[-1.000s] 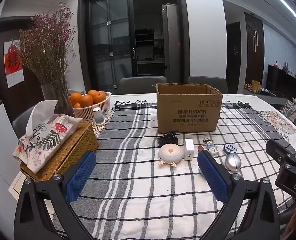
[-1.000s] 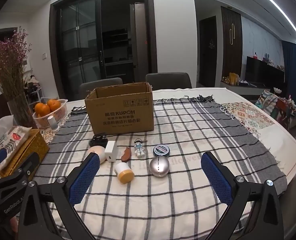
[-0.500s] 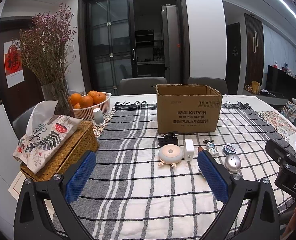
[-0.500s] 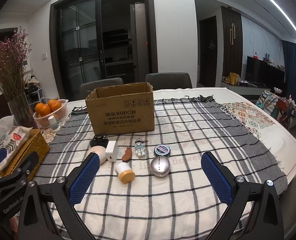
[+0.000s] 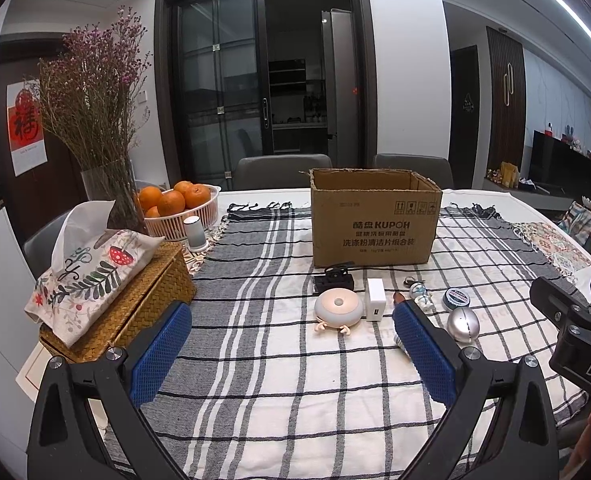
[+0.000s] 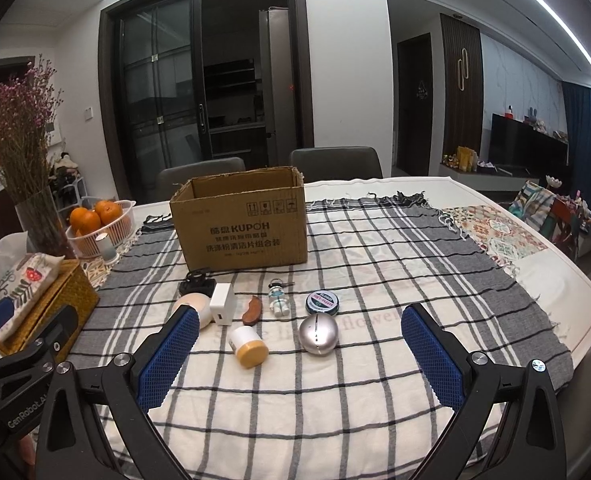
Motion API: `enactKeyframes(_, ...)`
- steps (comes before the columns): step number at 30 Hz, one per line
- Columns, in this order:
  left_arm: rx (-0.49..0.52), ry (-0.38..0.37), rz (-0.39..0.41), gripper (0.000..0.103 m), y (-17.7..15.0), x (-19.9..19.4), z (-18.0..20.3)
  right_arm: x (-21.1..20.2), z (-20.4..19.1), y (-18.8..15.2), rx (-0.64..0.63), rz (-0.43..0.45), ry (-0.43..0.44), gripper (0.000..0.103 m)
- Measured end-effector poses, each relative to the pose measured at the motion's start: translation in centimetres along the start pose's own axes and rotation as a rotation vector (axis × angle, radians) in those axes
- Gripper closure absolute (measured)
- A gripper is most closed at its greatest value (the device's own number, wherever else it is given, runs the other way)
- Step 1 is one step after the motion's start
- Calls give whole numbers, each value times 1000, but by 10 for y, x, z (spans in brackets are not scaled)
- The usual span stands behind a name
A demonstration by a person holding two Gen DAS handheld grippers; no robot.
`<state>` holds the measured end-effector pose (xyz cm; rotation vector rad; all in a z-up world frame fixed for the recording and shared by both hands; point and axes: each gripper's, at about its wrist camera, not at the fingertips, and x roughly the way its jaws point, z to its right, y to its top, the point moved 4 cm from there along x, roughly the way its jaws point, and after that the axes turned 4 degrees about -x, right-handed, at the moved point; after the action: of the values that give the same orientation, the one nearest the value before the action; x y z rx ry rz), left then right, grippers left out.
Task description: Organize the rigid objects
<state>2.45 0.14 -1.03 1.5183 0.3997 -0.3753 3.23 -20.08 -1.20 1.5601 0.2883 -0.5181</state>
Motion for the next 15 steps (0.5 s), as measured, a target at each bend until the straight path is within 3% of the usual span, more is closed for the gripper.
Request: enactKeyframes(15,1,-3,1,0,-1,0,0,-1,0,0,-1,2,-1,1)
